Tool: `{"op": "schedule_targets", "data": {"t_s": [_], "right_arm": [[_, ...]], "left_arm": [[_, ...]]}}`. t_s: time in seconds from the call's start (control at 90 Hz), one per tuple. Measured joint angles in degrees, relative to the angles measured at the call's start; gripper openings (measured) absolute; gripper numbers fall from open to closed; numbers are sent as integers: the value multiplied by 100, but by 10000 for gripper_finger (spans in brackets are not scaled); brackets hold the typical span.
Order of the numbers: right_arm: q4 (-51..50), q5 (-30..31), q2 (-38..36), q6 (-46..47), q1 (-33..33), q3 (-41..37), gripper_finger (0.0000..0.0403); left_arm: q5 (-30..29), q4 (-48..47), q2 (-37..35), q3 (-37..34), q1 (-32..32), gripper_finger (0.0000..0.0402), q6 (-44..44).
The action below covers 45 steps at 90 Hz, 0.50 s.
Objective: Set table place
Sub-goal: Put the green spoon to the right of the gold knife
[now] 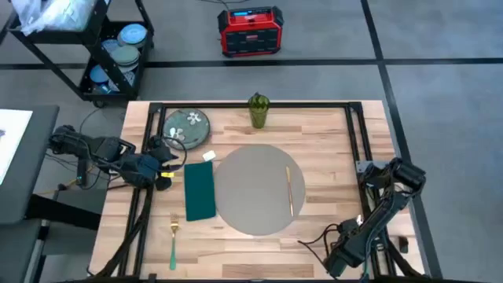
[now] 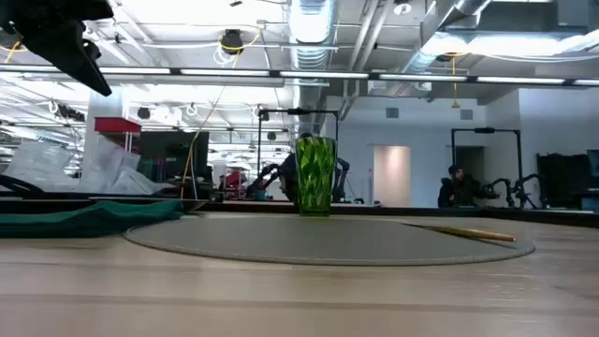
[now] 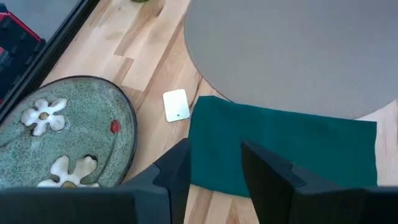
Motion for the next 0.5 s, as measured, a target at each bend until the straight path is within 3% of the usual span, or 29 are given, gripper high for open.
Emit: {"op": "schedule_targets", "data": {"t_s": [0.133,0.356,0.5], "right_arm": [[-178,17,0,-8,-6,-17,7],[-102,-59,-2,-99,137,-46,1],[509,-200,-2,-402,259,-286,0]], "left_arm": [[-26,-2,0,-1,0,123,-7],[-282,-4,2,-1,0,123,-173],[-369,-4,2,-1,0,123,-195]]}}
